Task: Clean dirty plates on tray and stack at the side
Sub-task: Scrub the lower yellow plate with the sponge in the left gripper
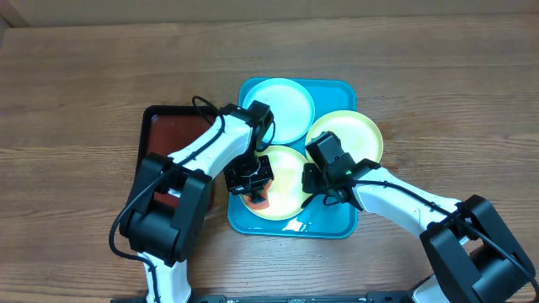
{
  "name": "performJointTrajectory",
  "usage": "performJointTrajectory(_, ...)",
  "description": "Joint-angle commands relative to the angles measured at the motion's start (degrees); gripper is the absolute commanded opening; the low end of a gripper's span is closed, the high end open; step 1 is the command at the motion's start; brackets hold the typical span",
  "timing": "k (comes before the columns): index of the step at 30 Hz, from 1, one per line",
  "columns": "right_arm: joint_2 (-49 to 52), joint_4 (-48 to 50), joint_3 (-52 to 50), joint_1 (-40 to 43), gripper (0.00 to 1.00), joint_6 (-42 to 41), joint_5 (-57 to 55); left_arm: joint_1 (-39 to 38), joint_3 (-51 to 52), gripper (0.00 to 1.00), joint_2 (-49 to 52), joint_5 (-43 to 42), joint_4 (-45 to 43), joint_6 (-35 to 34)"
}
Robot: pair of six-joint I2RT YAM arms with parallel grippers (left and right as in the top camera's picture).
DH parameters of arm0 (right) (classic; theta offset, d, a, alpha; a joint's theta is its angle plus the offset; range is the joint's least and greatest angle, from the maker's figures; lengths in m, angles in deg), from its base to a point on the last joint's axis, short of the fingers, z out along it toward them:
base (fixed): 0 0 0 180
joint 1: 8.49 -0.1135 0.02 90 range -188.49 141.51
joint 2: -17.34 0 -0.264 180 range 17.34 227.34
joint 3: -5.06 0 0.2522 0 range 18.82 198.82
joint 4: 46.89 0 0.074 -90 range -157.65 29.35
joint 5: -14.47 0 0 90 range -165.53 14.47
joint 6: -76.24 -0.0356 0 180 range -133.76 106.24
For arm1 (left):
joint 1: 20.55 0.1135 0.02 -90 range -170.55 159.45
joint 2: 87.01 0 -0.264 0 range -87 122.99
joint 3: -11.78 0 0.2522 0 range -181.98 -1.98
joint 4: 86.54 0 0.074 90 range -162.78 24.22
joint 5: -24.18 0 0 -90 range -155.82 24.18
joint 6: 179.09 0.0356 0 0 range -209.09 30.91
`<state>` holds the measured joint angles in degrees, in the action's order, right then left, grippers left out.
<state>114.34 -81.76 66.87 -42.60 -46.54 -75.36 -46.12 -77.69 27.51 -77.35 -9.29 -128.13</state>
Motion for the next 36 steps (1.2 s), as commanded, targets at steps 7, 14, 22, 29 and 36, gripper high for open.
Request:
performJointTrajectory(7, 2.0, -1.1, -0.6, 0.8, 0.04, -0.5, -3.6, -4.8, -0.2, 0.04, 1.4, -7.2, -13.0, -0.7)
performJointTrajectory(14, 2.0, -1.3, -0.6, 0.8, 0.04, -0.5, -3.6, -5.5, -0.2, 0.04, 1.4, -8.6, -14.8, 0.3)
performJointTrajectory(22, 2.0, -1.2, -0.6, 0.8, 0.04, -0.5, -3.6, 3.1, -3.0, 0.04, 1.4, 6.1, -6.2, 0.2)
performJointTrajectory(29, 2.0, -1.4, -0.6, 0.8, 0.04, -0.5, -4.0, 6.4, -9.1, 0.04, 0.7, 9.1, 2.2, 6.7)
performJointTrajectory(36, 2.0, -2.6, -0.6, 0.8, 0.04, -0.3, -4.2, 8.2, -11.7, 0.04, -6.8, 4.9, 7.1, 10.9)
